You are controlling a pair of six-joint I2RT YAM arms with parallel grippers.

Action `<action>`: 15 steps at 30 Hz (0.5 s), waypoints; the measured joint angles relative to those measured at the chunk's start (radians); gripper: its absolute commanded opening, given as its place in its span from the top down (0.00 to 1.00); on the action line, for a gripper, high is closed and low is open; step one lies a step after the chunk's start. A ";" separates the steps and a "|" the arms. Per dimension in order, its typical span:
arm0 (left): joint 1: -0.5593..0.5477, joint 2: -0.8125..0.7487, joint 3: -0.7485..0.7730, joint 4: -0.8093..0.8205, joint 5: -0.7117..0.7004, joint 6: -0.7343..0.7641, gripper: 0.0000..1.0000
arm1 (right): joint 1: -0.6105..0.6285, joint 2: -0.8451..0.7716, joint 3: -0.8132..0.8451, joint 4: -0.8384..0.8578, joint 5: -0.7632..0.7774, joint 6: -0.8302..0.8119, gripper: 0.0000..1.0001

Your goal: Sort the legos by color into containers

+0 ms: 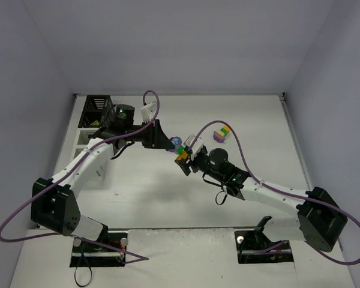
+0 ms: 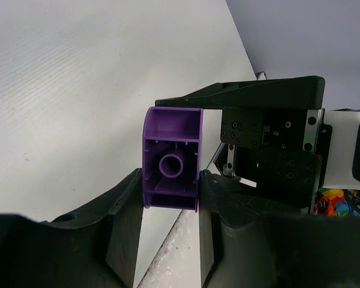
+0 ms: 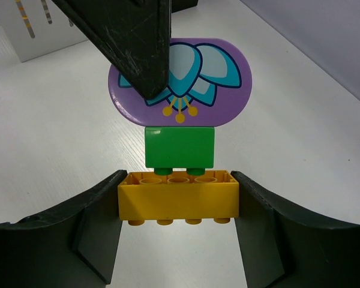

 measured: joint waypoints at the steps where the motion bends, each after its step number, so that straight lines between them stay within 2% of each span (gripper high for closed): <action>1: 0.000 0.000 0.000 0.002 0.002 0.000 0.99 | 0.000 0.000 -0.002 0.000 0.002 0.000 0.99; 10: 0.012 -0.002 0.000 0.008 -0.004 -0.002 0.99 | -0.001 0.000 -0.008 0.000 0.006 0.000 0.99; 15: 0.064 -0.035 0.000 0.003 -0.071 0.000 0.99 | -0.001 0.000 -0.008 -0.010 0.005 0.003 0.99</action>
